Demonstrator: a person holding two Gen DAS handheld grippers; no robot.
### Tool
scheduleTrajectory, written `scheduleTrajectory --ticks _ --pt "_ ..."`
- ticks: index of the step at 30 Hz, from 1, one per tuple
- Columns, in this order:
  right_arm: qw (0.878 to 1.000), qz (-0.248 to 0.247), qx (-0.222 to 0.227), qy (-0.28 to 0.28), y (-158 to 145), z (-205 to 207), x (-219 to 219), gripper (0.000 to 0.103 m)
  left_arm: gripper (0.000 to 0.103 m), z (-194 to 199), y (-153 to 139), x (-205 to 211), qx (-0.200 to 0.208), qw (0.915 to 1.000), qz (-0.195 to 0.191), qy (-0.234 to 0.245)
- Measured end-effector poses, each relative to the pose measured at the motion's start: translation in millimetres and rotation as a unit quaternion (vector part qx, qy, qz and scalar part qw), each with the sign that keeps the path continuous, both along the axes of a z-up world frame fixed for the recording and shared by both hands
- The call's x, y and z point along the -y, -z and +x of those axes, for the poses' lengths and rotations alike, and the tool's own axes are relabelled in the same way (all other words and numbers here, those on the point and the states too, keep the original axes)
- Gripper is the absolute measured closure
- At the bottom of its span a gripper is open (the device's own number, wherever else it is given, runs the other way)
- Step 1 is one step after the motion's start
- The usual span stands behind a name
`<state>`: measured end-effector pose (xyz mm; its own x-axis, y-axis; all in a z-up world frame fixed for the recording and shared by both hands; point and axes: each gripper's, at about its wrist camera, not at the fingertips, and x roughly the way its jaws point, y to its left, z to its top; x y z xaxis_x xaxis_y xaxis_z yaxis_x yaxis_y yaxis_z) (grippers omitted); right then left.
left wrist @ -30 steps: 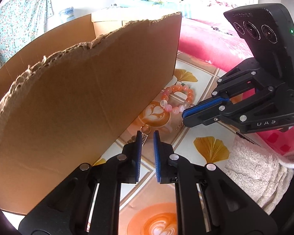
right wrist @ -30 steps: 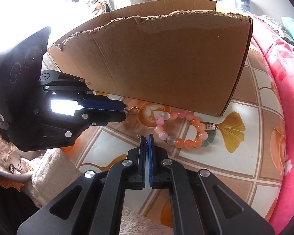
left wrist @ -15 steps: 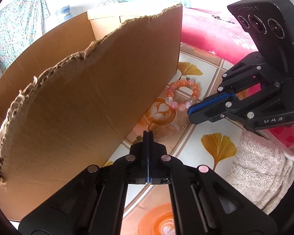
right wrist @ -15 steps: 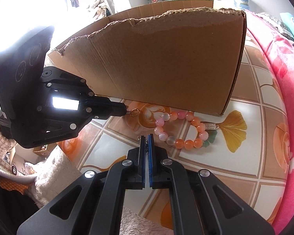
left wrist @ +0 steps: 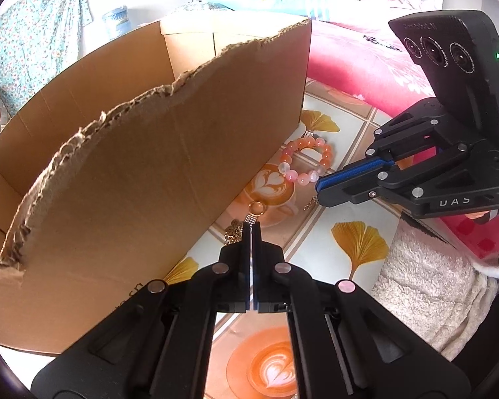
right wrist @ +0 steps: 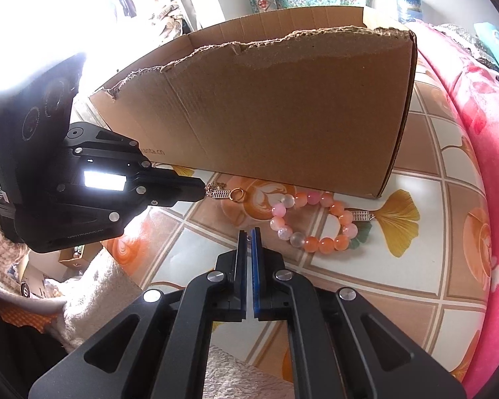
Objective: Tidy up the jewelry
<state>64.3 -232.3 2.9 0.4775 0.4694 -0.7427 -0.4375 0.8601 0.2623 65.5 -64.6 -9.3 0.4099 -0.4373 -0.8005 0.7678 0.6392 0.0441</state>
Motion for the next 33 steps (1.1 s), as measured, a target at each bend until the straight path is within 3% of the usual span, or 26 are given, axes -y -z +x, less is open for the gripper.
scheduleTrajectory --ticks 2,7,18,24,27,33 --pt "1.0 0.001 0.0 0.001 0.6 0.0 -1.4 0.1 0.095 0.1 1.0 1.1 0.0 1.0 0.0 0.002" --pt "1.0 0.002 -0.003 0.001 2.6 0.4 -4.2 0.1 0.094 4.3 0.8 2.6 -0.004 0.9999 -0.013 0.007" --pt "1.0 0.007 -0.007 0.002 5.5 3.1 -3.7 0.1 0.094 12.9 3.5 11.1 -0.016 0.9992 0.008 0.035" --pt "1.0 0.01 -0.007 0.001 6.9 3.9 -3.7 0.1 0.095 5.3 3.9 16.7 -0.012 0.9982 0.03 0.05" --pt "1.0 0.012 -0.006 0.002 7.0 3.3 -2.3 0.1 0.103 5.5 5.1 18.3 -0.009 0.9985 0.034 0.042" --pt "1.0 0.012 -0.002 0.003 5.6 0.3 0.5 0.1 0.103 -4.1 5.5 14.5 -0.011 0.9982 0.035 0.046"
